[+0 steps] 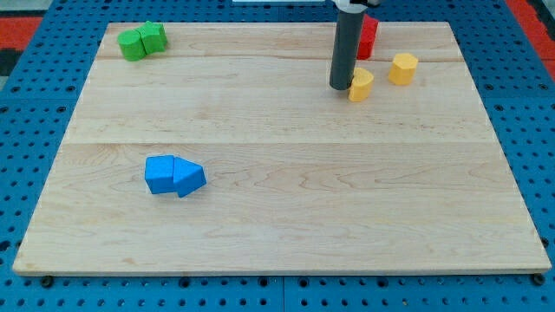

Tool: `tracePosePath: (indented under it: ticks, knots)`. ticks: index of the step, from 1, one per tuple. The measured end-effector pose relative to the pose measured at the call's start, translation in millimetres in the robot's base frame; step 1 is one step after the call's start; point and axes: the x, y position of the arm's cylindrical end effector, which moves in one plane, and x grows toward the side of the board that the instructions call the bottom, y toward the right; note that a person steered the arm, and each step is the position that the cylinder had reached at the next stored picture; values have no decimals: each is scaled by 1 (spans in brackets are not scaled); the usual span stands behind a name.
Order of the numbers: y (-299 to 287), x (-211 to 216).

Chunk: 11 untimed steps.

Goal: Slide the yellow heart into the left side of the yellow hexagon

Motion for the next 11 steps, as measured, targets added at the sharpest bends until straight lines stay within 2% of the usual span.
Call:
tracePosePath:
  ticks: [3, 4, 5, 6, 7, 8, 9, 10, 11]
  knots:
    - [79, 69]
    - [115, 63]
    - [109, 41]
    - [74, 26]
    - [66, 33]
    - [27, 77]
    - [-19, 59]
    - [-7, 27]
    - [10, 20]
